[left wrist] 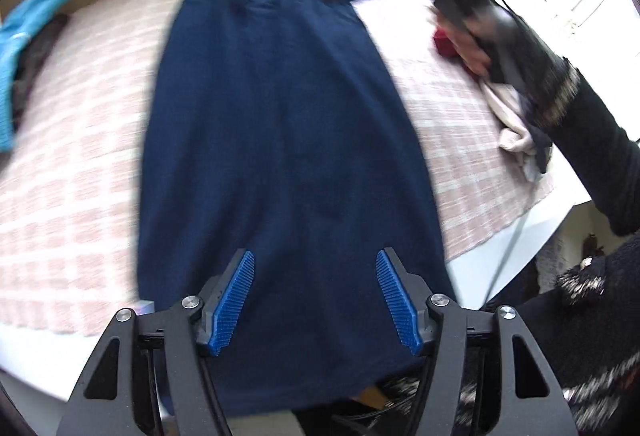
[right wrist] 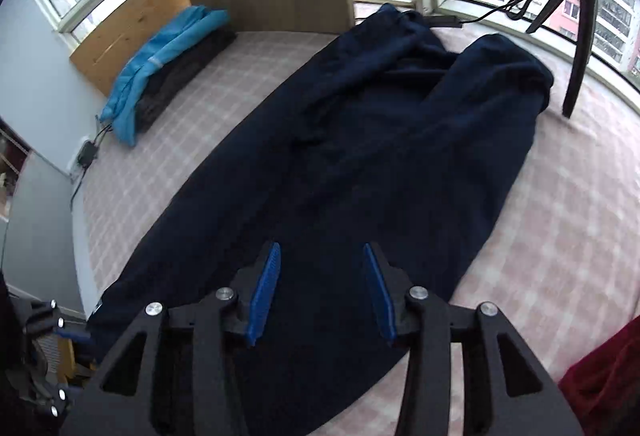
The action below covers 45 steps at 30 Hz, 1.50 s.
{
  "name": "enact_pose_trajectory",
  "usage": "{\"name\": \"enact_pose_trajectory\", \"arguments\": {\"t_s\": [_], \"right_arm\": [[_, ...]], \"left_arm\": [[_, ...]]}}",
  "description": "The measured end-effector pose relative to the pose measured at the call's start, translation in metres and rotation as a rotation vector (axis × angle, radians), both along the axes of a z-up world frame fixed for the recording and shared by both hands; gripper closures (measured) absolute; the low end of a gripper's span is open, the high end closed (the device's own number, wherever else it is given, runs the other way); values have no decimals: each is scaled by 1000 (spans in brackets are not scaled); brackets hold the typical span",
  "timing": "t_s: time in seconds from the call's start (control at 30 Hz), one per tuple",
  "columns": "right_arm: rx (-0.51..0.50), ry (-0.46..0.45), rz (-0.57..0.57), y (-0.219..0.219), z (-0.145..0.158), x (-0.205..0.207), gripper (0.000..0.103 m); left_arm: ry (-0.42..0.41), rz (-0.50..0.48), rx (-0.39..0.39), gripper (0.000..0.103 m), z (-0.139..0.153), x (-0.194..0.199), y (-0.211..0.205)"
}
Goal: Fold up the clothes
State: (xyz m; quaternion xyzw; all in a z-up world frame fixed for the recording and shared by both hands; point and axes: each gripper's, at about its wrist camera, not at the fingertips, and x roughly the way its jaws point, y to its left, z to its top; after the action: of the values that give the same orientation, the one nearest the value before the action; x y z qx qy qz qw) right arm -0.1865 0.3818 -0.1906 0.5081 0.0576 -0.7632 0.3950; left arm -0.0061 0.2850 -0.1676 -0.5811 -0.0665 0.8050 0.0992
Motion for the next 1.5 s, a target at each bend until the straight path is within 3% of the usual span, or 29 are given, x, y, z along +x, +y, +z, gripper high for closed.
{"name": "enact_pose_trajectory", "arguments": {"t_s": [0.07, 0.13, 0.2, 0.3, 0.4, 0.53, 0.6, 0.77, 0.8, 0.9, 1.03, 1.2, 1.27, 1.3, 1.33, 1.5], "right_arm": [[-50, -23, 2, 0, -3, 34, 58], [-77, -19, 6, -3, -2, 66, 39], [-101, -15, 10, -8, -2, 98, 37], [-51, -36, -19, -27, -5, 119, 38], [-87, -125, -62, -39, -2, 126, 38], [-71, -75, -131, -36, 29, 119, 38], [-50, -12, -160, -32, 49, 104, 38], [0, 58, -171, -39, 64, 24, 38], [5, 44, -176, -42, 57, 3, 40], [-26, -54, -163, -54, 27, -55, 58], [-10, -194, -72, -84, -17, -95, 58], [32, -210, 14, -110, -41, -98, 58], [65, -197, 44, -116, -46, -97, 72], [87, -189, 57, -118, -47, -96, 92], [88, -205, 63, -117, -47, -96, 98], [106, -157, 82, -88, -25, -91, 97]], "left_arm": [[-4, 43, -48, 41, 4, 17, -29], [-34, 81, -89, 41, -4, 32, -58], [-67, 105, -97, 41, -15, 43, -81], [-71, 80, -59, 42, -25, 51, -110], [-25, 12, -13, 42, -19, 51, -89], [42, -119, 81, 42, -16, 50, -48], [88, -167, 90, 42, -15, 42, -25], [142, -143, 73, 42, -15, 16, 7], [142, -115, 69, 42, -20, 5, 10], [133, -33, 57, 42, -38, -18, 33], [105, 46, 53, 42, -45, -19, 25], [66, 90, 50, 42, -52, -8, 17], [68, 84, 33, 40, -53, -6, 18], [68, 78, 28, 39, -53, -6, 19], [69, 72, 22, 39, -53, -5, 20], [65, 46, 18, 37, -54, 0, 22]]}}
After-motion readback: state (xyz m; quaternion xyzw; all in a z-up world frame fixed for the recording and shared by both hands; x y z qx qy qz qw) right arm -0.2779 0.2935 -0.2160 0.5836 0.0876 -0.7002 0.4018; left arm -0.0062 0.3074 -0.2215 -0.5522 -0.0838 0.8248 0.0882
